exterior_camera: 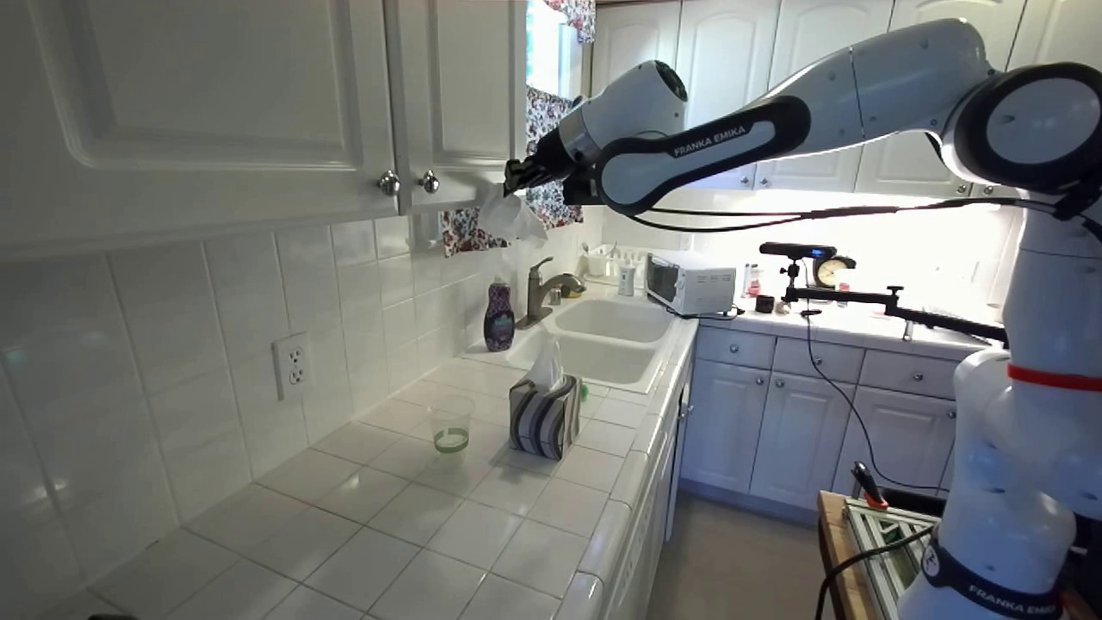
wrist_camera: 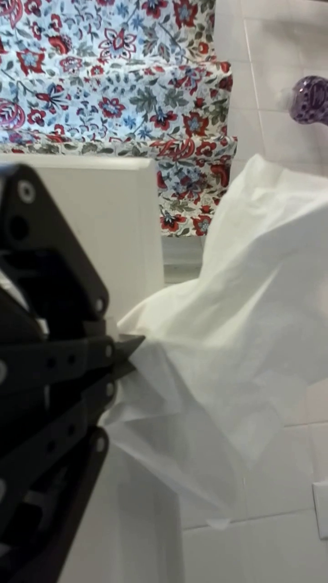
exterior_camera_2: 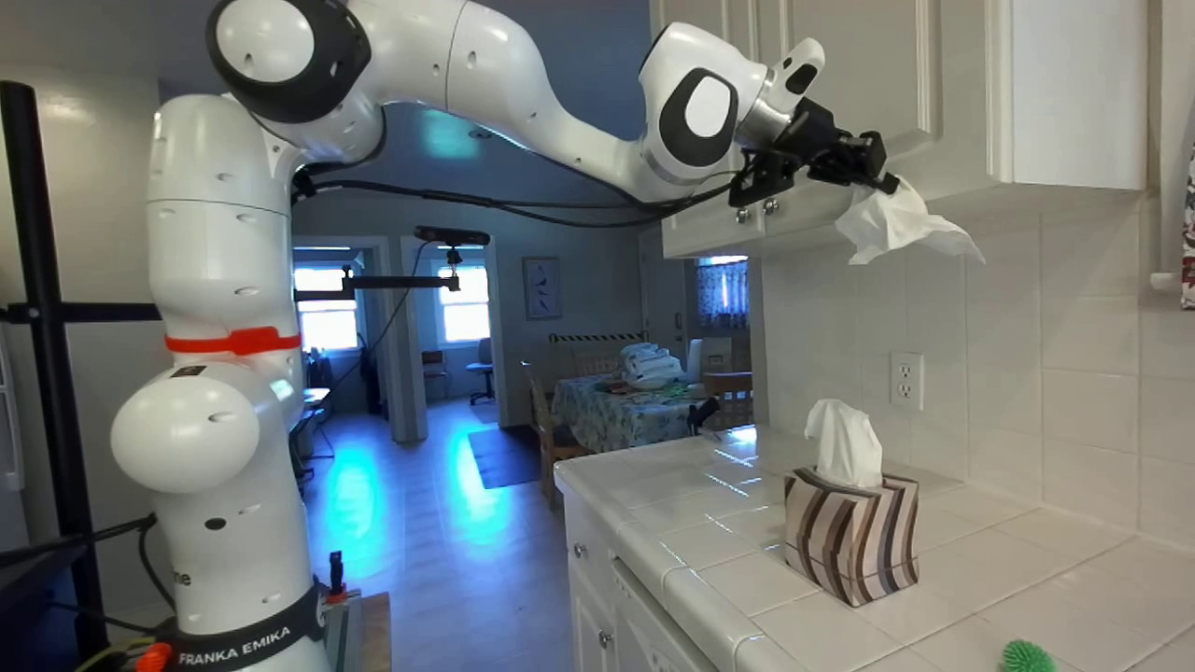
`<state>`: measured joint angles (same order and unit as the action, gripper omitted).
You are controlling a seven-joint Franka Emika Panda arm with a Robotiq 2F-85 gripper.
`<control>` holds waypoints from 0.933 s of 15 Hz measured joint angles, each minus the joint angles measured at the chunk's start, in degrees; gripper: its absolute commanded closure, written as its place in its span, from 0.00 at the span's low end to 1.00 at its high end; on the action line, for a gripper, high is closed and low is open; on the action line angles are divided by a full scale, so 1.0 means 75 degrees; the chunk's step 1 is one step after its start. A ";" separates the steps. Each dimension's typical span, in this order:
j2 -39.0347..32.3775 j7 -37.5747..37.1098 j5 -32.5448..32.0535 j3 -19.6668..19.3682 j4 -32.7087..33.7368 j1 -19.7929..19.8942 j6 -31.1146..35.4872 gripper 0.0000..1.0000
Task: Use the napkin to wipe the cabinet door on the right
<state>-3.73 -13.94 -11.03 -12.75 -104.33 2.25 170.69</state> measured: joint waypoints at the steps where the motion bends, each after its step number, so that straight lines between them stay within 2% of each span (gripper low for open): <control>1: 0.0003 0.0000 -0.0016 0.0021 0.0000 -0.0007 -0.0033 1.00; 14: 0.0133 0.0021 -0.0414 0.0427 -0.0006 -0.0413 -0.0715 1.00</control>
<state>-2.73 -13.78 -14.13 -9.55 -104.38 -0.85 165.33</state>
